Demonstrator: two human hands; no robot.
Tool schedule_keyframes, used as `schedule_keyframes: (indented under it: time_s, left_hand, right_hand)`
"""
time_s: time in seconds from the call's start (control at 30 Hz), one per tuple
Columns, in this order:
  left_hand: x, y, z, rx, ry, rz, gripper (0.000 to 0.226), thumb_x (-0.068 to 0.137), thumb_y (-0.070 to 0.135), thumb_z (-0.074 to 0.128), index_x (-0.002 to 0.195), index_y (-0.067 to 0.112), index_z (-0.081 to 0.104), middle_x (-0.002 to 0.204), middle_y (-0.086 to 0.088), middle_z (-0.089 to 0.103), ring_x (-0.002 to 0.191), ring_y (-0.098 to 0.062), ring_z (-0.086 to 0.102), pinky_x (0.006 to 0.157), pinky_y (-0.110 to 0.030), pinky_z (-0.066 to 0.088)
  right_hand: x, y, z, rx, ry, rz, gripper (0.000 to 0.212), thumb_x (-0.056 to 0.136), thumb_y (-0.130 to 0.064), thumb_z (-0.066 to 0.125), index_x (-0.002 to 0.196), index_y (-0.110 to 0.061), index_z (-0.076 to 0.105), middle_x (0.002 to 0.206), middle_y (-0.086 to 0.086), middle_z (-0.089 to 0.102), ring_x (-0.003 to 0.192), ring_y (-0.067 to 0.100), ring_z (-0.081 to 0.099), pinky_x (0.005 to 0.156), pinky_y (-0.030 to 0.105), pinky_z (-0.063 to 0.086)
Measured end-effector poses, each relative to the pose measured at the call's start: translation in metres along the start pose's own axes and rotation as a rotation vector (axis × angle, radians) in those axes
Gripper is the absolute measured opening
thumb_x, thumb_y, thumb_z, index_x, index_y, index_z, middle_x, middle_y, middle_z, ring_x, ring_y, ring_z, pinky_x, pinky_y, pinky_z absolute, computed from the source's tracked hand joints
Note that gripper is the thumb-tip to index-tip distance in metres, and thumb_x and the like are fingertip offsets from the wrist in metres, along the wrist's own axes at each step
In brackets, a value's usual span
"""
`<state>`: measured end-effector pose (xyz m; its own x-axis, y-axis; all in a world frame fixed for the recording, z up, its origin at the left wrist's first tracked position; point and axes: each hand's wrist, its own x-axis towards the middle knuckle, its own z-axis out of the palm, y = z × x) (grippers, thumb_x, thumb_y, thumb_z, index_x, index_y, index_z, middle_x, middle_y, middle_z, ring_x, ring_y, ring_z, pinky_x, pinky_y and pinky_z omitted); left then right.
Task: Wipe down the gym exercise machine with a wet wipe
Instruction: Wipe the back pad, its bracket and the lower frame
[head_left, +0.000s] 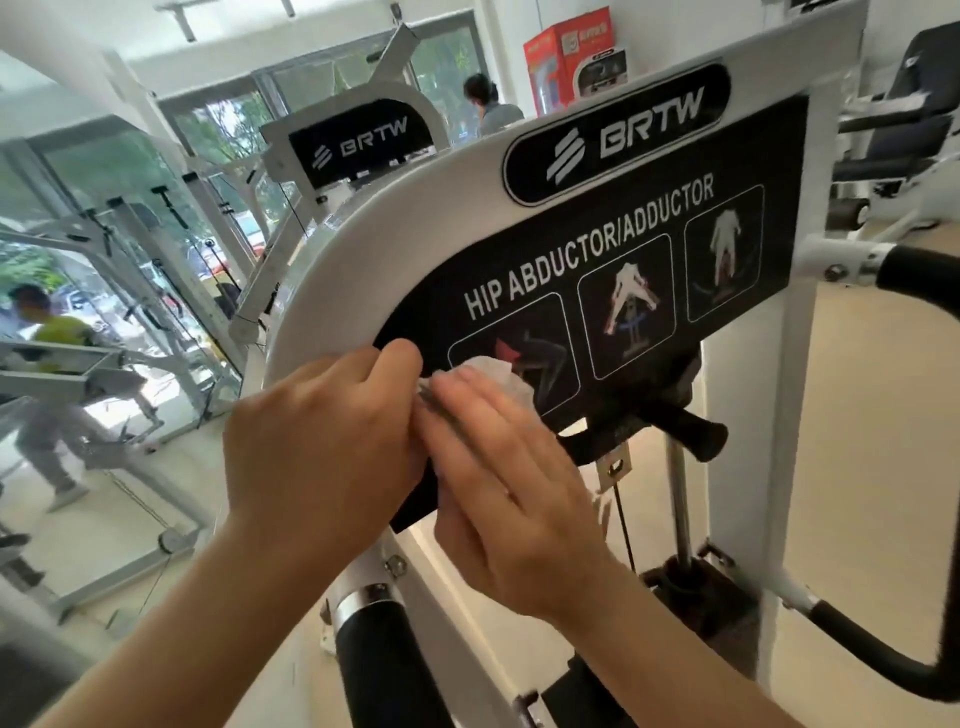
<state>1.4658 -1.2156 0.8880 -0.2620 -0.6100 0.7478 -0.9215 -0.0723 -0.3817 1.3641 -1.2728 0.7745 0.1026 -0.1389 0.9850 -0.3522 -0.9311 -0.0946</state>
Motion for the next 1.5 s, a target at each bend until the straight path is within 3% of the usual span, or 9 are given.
schedule_keyframes:
  time_s: [0.1, 0.23, 0.4, 0.6, 0.93, 1.1, 1.2, 1.37, 1.5]
  left_hand:
    - [-0.004, -0.001, 0.0, 0.008, 0.01, 0.067, 0.023, 0.093, 0.021, 0.046, 0.073, 0.017, 0.055, 0.059, 0.0, 0.054, 0.05, -0.017, 0.041, 0.045, -0.022, 0.03]
    - [-0.006, 0.003, 0.008, -0.006, 0.068, 0.23, 0.031, 0.089, 0.009, 0.053, 0.119, 0.011, 0.063, 0.097, -0.01, 0.064, 0.084, -0.028, 0.057, 0.058, -0.039, 0.049]
    - [0.016, 0.025, 0.028, -0.026, 0.058, 0.495, 0.035, 0.097, 0.012, 0.047, 0.127, 0.005, 0.062, 0.133, -0.018, 0.057, 0.125, -0.033, 0.053, 0.106, -0.047, 0.04]
    - [0.051, 0.047, 0.052, 0.131, -0.03, 0.466, 0.051, 0.102, 0.023, 0.03, 0.147, 0.001, 0.033, 0.155, -0.018, 0.027, 0.146, -0.031, 0.022, 0.118, -0.051, 0.019]
    - [0.053, 0.051, 0.063, 0.19, -0.077, 0.518, 0.058, 0.097, 0.027, 0.038, 0.148, 0.002, 0.031, 0.158, -0.019, 0.019, 0.148, -0.031, 0.016, 0.118, -0.054, 0.013]
    - [0.05, 0.05, 0.065, 0.141, -0.021, 0.548, 0.05, 0.097, 0.02, 0.04, 0.139, -0.006, 0.042, 0.151, -0.026, 0.032, 0.144, -0.036, 0.025, 0.117, -0.053, 0.019]
    - [0.05, 0.05, 0.062, -0.048, 0.081, 0.532, 0.016, 0.09, 0.005, 0.055, 0.1, -0.003, 0.064, 0.112, -0.027, 0.061, 0.115, -0.04, 0.054, 0.105, -0.045, 0.041]
    - [0.023, 0.032, 0.046, -0.173, -0.082, 0.692, 0.008, 0.084, 0.006, 0.063, 0.085, 0.01, 0.069, 0.088, -0.011, 0.064, 0.083, -0.027, 0.057, 0.085, -0.036, 0.044]
    - [-0.019, 0.008, 0.016, -0.396, -0.217, 0.43, 0.016, 0.083, 0.004, 0.056, 0.079, 0.009, 0.071, 0.087, -0.006, 0.064, 0.079, -0.021, 0.058, 0.068, -0.035, 0.049]
  right_hand:
    - [-0.007, 0.02, 0.027, -0.05, -0.175, 0.027, 0.061, 0.099, -0.027, 0.049, 0.149, -0.008, 0.02, 0.156, 0.011, 0.024, 0.15, 0.023, 0.017, 0.121, 0.044, 0.019]
    - [0.022, 0.063, 0.019, -0.154, -0.056, 0.12, 0.061, 0.102, -0.042, 0.029, 0.15, -0.007, 0.013, 0.157, 0.012, 0.015, 0.15, 0.024, 0.008, 0.122, 0.044, 0.009]
    - [0.055, 0.147, -0.018, -0.188, 0.337, 0.933, 0.07, 0.1, -0.05, 0.01, 0.155, -0.006, 0.009, 0.163, 0.014, 0.004, 0.151, 0.024, 0.002, 0.122, 0.048, 0.003]
    - [0.03, 0.091, 0.011, -0.229, 0.151, 0.415, 0.064, 0.1, -0.03, 0.049, 0.151, -0.006, 0.019, 0.16, 0.013, 0.014, 0.151, 0.025, 0.008, 0.122, 0.045, 0.006]
    - [0.066, 0.238, -0.063, -0.06, 0.525, 1.31, 0.057, 0.107, -0.036, 0.019, 0.155, -0.007, 0.008, 0.164, 0.01, 0.004, 0.151, 0.019, 0.0, 0.117, 0.026, -0.007]
    - [0.078, 0.144, -0.015, -0.188, 0.378, 0.782, 0.063, 0.102, -0.04, 0.021, 0.154, -0.004, 0.014, 0.163, 0.015, 0.009, 0.151, 0.024, 0.005, 0.123, 0.042, 0.002]
    - [0.072, 0.111, -0.003, -0.22, 0.215, 0.499, 0.061, 0.102, -0.037, 0.02, 0.15, 0.001, 0.023, 0.159, 0.021, 0.021, 0.15, 0.029, 0.011, 0.122, 0.048, 0.01]
    - [0.01, 0.071, 0.018, -0.282, -0.05, 0.36, 0.061, 0.103, -0.039, 0.028, 0.152, -0.006, 0.01, 0.161, 0.013, 0.011, 0.151, 0.027, 0.008, 0.122, 0.047, 0.006]
    - [0.005, 0.034, 0.03, -0.053, 0.062, 0.315, 0.045, 0.105, -0.025, 0.034, 0.147, -0.009, 0.029, 0.155, 0.008, 0.031, 0.148, 0.022, 0.021, 0.119, 0.046, 0.016]
